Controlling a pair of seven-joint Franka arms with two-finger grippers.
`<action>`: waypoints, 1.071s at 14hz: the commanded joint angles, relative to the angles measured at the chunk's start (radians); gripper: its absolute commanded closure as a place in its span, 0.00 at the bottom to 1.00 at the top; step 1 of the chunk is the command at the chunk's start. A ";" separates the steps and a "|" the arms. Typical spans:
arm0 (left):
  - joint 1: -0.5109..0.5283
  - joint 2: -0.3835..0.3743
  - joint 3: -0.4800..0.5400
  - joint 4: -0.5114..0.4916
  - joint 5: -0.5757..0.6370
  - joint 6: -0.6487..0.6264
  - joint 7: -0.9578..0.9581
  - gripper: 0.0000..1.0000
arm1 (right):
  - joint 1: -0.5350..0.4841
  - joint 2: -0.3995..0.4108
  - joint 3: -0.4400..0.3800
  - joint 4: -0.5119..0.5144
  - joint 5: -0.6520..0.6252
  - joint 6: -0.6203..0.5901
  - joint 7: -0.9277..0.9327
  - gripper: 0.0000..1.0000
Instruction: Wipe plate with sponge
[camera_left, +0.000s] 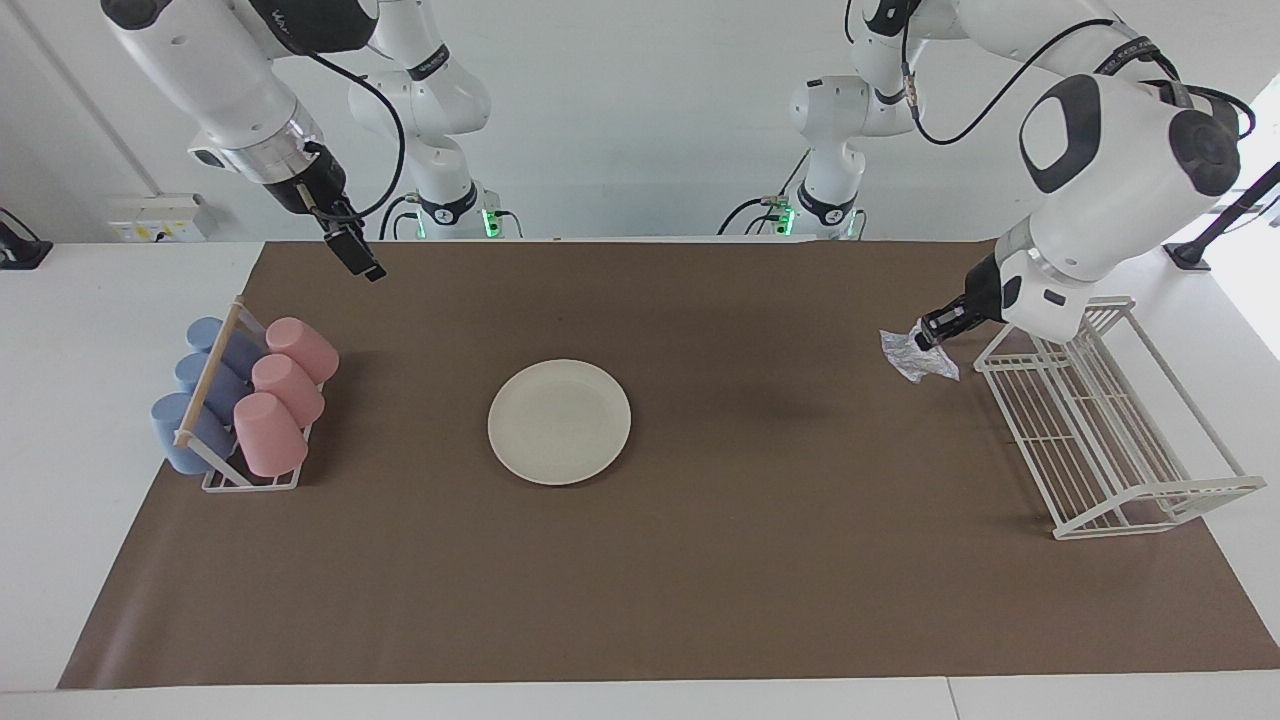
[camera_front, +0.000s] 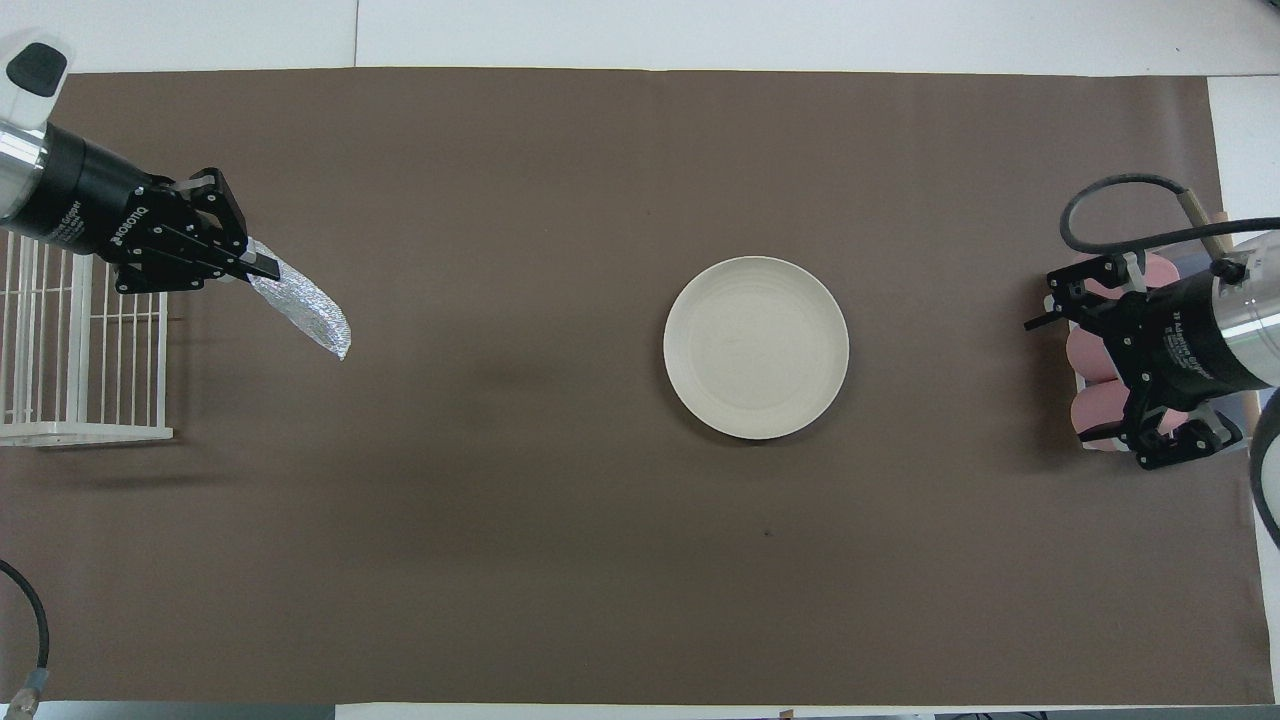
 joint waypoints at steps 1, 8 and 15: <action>0.013 -0.162 -0.005 -0.283 -0.189 0.070 0.162 1.00 | 0.007 -0.014 0.033 -0.011 0.022 0.021 0.030 0.00; -0.042 -0.363 -0.011 -0.664 -0.580 0.145 0.477 1.00 | 0.166 -0.013 0.047 0.005 0.025 0.068 0.308 0.00; -0.202 -0.441 -0.013 -0.802 -0.792 0.314 0.704 1.00 | 0.361 -0.016 0.049 -0.007 0.025 0.231 0.580 0.00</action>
